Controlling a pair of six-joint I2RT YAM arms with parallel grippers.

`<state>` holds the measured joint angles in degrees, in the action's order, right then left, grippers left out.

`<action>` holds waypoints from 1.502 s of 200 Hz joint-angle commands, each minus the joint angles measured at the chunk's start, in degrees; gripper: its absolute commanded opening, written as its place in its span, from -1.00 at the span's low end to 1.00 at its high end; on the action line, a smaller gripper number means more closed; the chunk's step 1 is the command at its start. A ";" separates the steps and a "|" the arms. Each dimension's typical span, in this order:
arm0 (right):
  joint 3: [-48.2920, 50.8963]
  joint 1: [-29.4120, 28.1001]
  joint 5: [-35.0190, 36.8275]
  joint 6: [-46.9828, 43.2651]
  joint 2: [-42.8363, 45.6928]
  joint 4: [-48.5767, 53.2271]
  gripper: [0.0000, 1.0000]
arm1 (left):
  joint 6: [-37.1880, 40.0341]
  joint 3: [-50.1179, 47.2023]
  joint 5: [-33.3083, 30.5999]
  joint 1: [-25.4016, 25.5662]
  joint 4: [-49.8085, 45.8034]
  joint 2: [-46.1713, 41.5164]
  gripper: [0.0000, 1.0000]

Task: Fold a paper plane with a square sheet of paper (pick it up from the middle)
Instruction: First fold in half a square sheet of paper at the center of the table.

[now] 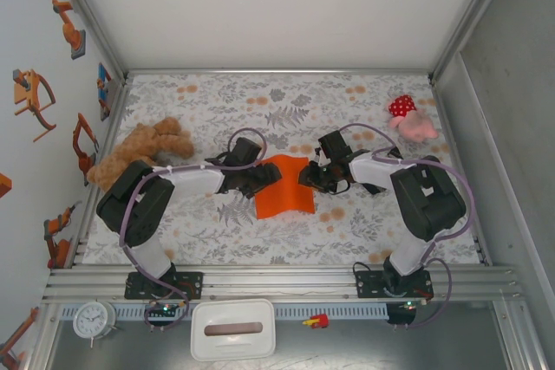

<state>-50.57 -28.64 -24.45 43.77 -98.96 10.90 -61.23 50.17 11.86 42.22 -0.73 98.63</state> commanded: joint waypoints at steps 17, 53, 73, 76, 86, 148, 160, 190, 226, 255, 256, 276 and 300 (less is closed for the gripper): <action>1.02 -0.71 -0.16 1.57 -2.26 -0.53 -0.29 | -0.32 -3.56 3.20 -0.29 5.73 -0.17 0.61; -0.24 -2.55 -1.83 1.49 -3.21 -2.10 -0.32 | 1.12 -2.61 3.91 -0.26 4.22 -0.24 0.64; -1.45 -4.09 -1.83 1.87 -4.28 -2.37 -0.35 | 2.19 -1.73 3.22 -0.24 1.34 -0.59 0.61; -1.54 -4.14 -1.79 1.99 -4.46 -2.41 -0.36 | 2.30 -1.63 3.11 -0.29 1.00 -0.63 0.61; -1.64 -4.49 -1.74 2.70 -4.90 -3.05 -0.37 | 2.73 -1.31 2.74 -0.23 0.03 -0.76 0.59; -1.38 -4.53 -2.98 4.39 -5.33 -5.44 -0.41 | 4.01 1.00 2.26 -0.25 -3.52 -0.44 0.37; -1.27 -4.49 -2.77 4.40 -4.70 -5.65 -0.42 | 4.26 1.39 2.05 -0.28 -3.89 -0.28 0.29; -0.61 -4.31 -0.83 3.78 -1.03 -5.54 -0.42 | 5.44 2.43 1.34 -0.35 -5.04 -0.68 0.02; 1.53 -2.16 3.02 2.16 7.38 -5.62 -0.40 | 8.56 3.78 1.13 -0.78 -6.60 -3.32 -0.31; 3.64 1.38 2.76 1.19 14.73 -6.55 -0.32 | 11.86 5.47 2.33 -1.28 -7.57 -8.54 -0.40; 3.68 1.56 2.66 1.17 14.96 -6.61 -0.31 | 11.94 5.51 2.44 -1.27 -7.59 -8.81 -0.40; 4.79 4.67 -2.40 1.81 18.11 -9.80 -0.18 | 13.39 6.40 4.65 -1.98 -6.69 -12.49 -0.44; 7.58 7.81 -17.19 7.65 18.80 -24.94 0.02 | 12.93 7.43 9.95 -3.72 -4.09 -15.29 -0.47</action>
<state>-45.80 -22.85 -28.69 47.20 -80.88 -0.71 -50.41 55.37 16.12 40.12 -6.79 86.28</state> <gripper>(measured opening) 0.466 0.264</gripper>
